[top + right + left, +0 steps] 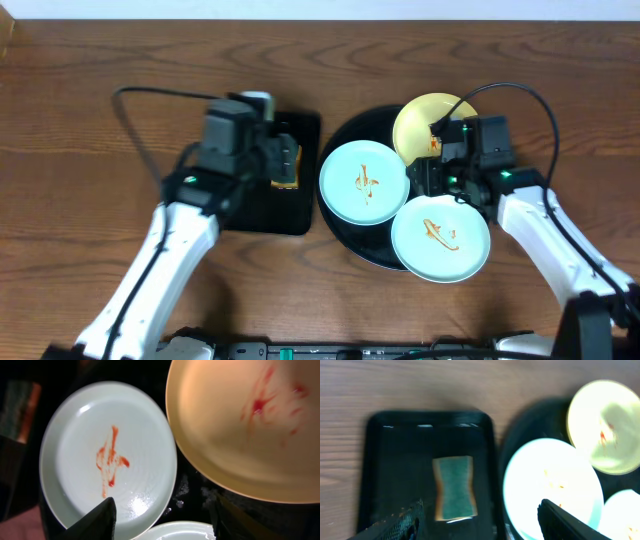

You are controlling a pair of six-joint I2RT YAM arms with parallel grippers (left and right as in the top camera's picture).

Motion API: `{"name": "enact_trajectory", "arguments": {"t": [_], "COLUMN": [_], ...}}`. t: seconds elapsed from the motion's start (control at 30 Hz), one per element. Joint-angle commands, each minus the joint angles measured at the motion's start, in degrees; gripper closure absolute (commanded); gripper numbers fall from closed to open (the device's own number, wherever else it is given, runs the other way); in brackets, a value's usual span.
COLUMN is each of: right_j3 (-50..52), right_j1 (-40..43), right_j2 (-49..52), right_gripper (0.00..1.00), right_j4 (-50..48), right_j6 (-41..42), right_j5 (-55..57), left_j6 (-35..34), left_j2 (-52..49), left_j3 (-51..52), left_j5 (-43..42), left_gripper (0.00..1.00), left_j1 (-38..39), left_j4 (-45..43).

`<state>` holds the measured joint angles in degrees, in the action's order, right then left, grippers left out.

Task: Clean dirty plates on tray and stack at the side
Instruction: 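Raise both arms and move the left gripper toward the sponge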

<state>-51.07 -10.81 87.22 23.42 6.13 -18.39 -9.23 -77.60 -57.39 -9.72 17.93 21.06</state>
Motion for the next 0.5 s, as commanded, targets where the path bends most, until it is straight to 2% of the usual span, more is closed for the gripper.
{"name": "enact_trajectory", "arguments": {"t": [0.0,0.17,0.3,0.47], "right_j3": [-1.1,-1.1,-1.1,-1.1], "right_j1": [-1.5,-1.7,-1.7,-1.7], "right_j2": [3.0,7.4,10.0,12.3], "right_gripper": [0.48,0.57,0.59,0.68], "right_j4": [-0.8,-4.0,-5.0,-5.5], "right_j6": [0.7,3.1,4.2,4.2], "right_j5": [0.1,0.2,0.1,0.2], "left_j6": [-0.6,-3.4,-7.0,-7.7], "left_j2": [-3.8,-10.0,-14.4,-18.9], "left_j3": [-1.2,-1.2,-1.2,-1.2], "left_j5": [0.7,0.7,0.7,-0.4], "left_gripper": [0.27,0.26,0.26,0.26], "left_j1": [3.9,8.8,11.3,13.6], "left_j4": [-2.6,-9.0,-12.9,-17.1]}}
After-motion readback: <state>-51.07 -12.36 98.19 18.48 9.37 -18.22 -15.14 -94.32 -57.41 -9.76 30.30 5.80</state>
